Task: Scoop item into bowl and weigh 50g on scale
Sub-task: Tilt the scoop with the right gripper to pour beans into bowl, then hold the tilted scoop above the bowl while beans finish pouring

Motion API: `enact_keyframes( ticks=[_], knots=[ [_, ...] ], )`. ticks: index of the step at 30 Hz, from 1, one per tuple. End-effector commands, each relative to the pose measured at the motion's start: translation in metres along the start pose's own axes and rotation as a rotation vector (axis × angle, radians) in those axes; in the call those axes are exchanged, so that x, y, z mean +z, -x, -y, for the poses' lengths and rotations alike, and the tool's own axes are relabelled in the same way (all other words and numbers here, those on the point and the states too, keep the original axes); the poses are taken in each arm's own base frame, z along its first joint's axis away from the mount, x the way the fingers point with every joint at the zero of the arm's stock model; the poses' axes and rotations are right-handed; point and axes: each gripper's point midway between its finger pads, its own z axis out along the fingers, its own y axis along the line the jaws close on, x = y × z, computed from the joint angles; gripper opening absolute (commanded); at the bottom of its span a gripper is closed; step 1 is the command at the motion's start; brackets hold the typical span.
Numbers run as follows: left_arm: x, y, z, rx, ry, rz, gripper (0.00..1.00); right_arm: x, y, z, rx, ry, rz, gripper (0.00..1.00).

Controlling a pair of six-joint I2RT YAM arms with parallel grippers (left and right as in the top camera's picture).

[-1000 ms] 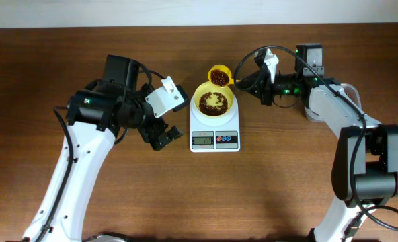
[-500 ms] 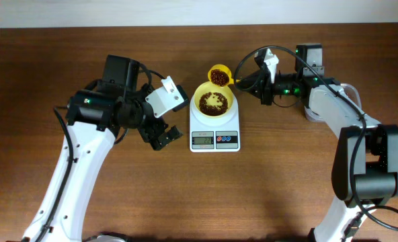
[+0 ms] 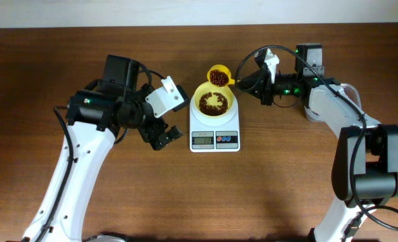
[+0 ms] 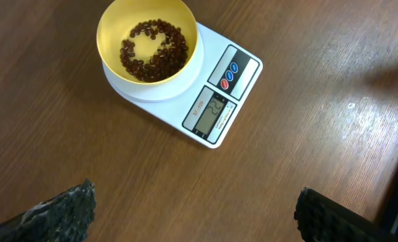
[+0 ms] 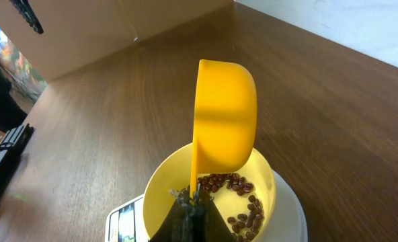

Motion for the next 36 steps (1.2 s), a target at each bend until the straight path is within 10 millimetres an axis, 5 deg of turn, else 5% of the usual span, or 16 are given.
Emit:
enact_keyframes(
  ticks=[1, 11, 18, 20, 22, 24, 27, 29, 31, 33, 36],
  knots=[
    [0.0, 0.001, 0.002, 0.012, -0.013, 0.011, 0.99, 0.005, 0.001, -0.005, -0.002, 0.031, 0.008, 0.04],
    [0.0, 0.001, 0.002, 0.012, -0.013, 0.011, 0.99, 0.005, -0.005, 0.006, -0.004, -0.03, -0.027, 0.04],
    [0.0, 0.001, 0.002, 0.012, -0.013, 0.011, 0.99, 0.004, 0.007, -0.011, -0.012, 0.07, 0.036, 0.04],
    [0.0, 0.001, 0.002, 0.012, -0.013, 0.011, 0.99, 0.004, -0.005, 0.005, -0.007, -0.025, -0.021, 0.04],
    [0.0, 0.001, 0.002, 0.012, -0.013, 0.011, 0.99, 0.004, 0.005, -0.006, -0.026, 0.044, 0.027, 0.04],
    [0.0, 0.001, 0.002, 0.012, -0.013, 0.011, 0.99, 0.004, -0.002, 0.005, -0.022, -0.019, -0.01, 0.04],
    [0.0, 0.001, 0.002, 0.012, -0.013, 0.011, 0.99, 0.004, 0.008, -0.009, -0.036, 0.061, 0.039, 0.04],
    [0.0, 0.001, 0.002, 0.012, -0.013, 0.011, 0.99, 0.005, -0.001, 0.001, -0.028, 0.002, 0.003, 0.04],
    [0.0, 0.001, 0.002, 0.012, -0.013, 0.011, 0.99, 0.003, 0.012, -0.017, -0.044, 0.11, 0.069, 0.04],
    [0.0, 0.001, 0.002, 0.012, -0.013, 0.011, 0.99, 0.007, 0.001, -0.003, -0.026, 0.022, 0.009, 0.04],
    [0.0, 0.001, 0.002, 0.012, -0.013, 0.011, 0.99, 0.007, 0.005, -0.011, -0.027, 0.066, 0.033, 0.04]
  ],
)
